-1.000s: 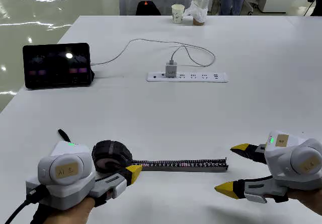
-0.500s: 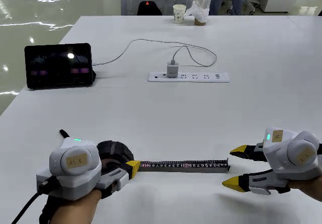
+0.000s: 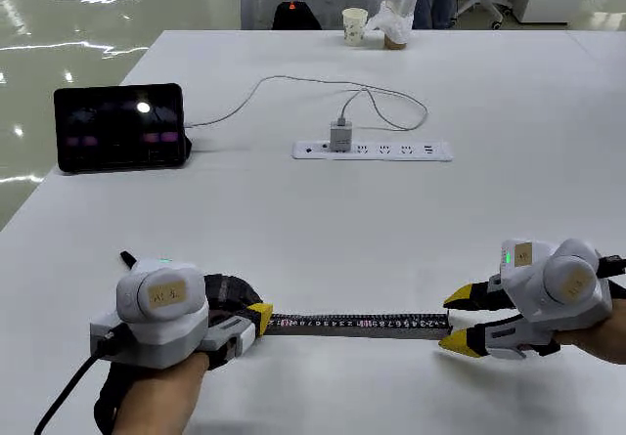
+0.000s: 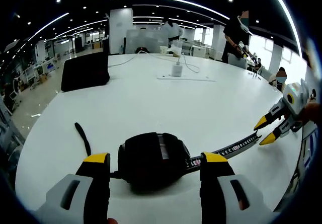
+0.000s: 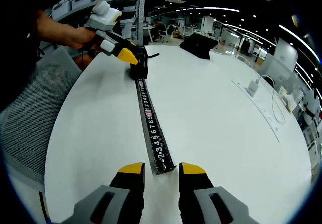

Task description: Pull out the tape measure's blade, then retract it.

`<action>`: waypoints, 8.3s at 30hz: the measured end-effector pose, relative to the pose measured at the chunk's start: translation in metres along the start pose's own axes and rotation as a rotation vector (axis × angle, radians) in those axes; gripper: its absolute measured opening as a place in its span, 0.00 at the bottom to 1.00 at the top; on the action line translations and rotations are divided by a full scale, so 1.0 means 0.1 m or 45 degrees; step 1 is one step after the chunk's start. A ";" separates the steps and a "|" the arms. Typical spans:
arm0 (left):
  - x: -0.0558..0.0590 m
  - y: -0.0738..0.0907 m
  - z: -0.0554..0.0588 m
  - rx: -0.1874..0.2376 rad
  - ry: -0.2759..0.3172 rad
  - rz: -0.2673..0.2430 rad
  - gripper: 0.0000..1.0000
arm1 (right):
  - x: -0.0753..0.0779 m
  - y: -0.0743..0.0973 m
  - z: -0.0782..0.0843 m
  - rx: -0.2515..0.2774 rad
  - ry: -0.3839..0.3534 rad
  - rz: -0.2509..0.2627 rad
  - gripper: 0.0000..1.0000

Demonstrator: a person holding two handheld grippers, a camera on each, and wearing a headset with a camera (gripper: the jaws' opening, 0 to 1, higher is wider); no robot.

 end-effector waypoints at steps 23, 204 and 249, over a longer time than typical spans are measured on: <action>0.01 -0.11 0.02 -0.037 0.043 -0.018 0.63 | 0.05 -0.08 0.05 -0.028 0.030 -0.092 0.13; -0.04 -0.17 0.08 -0.144 0.120 -0.008 0.58 | -0.12 -0.49 -0.44 -0.049 0.101 -0.168 0.10; -0.05 -0.17 0.08 -0.154 0.134 0.009 0.59 | -0.19 -0.66 -0.64 -0.023 0.101 -0.186 0.10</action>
Point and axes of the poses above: the centre of the closed fingertips' face, and the gripper's own axes: y roughly backward along the fingers, x roughly to its right, z roughly out of its underside, the point moved 4 cm from there along y, roughly backward along the fingers, and after that the axes turned 5 degrees about -y, right-handed, at the moved point
